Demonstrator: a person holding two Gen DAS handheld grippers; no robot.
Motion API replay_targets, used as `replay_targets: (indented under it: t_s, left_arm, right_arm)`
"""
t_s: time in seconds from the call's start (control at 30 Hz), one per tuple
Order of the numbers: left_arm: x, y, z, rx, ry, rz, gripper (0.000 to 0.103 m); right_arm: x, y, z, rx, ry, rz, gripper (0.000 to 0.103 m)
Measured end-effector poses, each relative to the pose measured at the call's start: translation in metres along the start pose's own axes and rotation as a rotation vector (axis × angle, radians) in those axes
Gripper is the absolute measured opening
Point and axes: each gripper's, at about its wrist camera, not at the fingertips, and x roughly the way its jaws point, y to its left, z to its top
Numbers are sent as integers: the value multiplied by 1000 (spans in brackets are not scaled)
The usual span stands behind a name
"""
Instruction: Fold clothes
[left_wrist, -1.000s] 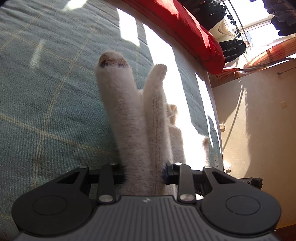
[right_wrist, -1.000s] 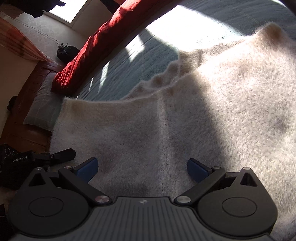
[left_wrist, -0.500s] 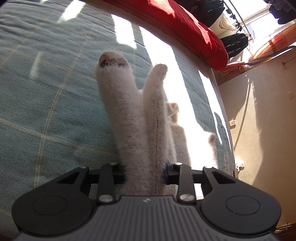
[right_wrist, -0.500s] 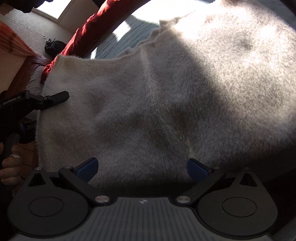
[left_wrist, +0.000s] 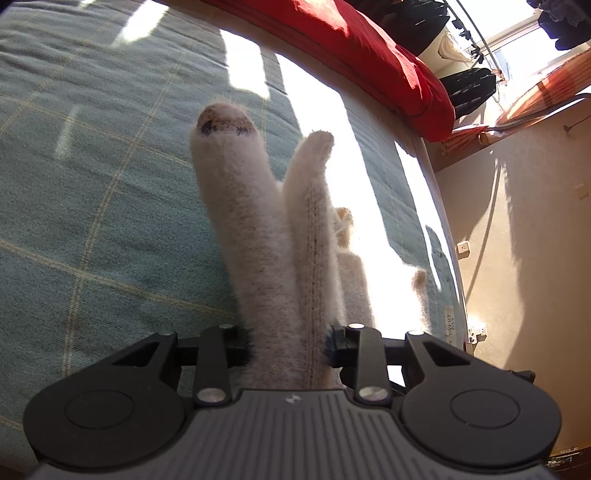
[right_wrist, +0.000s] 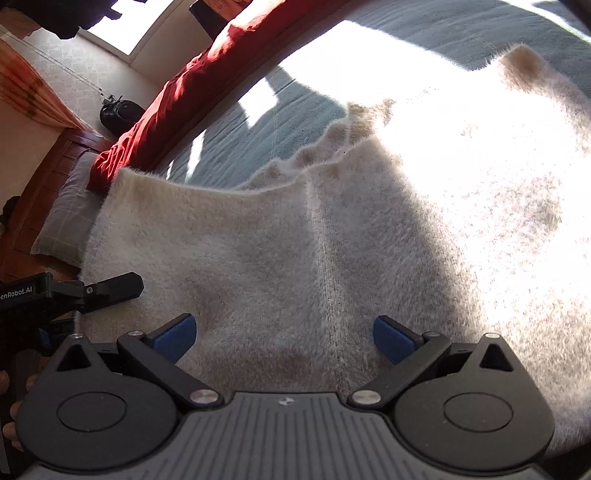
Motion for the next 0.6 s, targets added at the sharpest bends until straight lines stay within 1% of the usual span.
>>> replay_targets:
  t_s: [0.07,0.13,0.17,0.23,0.3,0.5,0.6]
  left_arm:
    - [-1,-2,-1,0,-3,5,31]
    - [-2,-7,-1,3,-7,8,31]
    - [-2,-10,-1,5,-9,11,31]
    - [-5,-17,-1,12,-11,9,31]
    - [-8,-25,-2,21,-12,6,31]
    - [-9,-54,0,12,-15,-29,32]
    - [-3,-69,1,7,-9,-54,34]
  right_arm:
    - [-4,0,-9,-14,9,-2,103]
    - [-9,-3,-20,4,46,4,103]
    - [-13,-4,-25,8,50,6,103]
    - [-23,-6,-31,0,21,1,103]
    - [-35,-6,-30,-9,-10,-9,103]
    - [-83,-8,-13,-32,-151,8,103]
    - [-112,-15,-4,-18,-236,20,103]
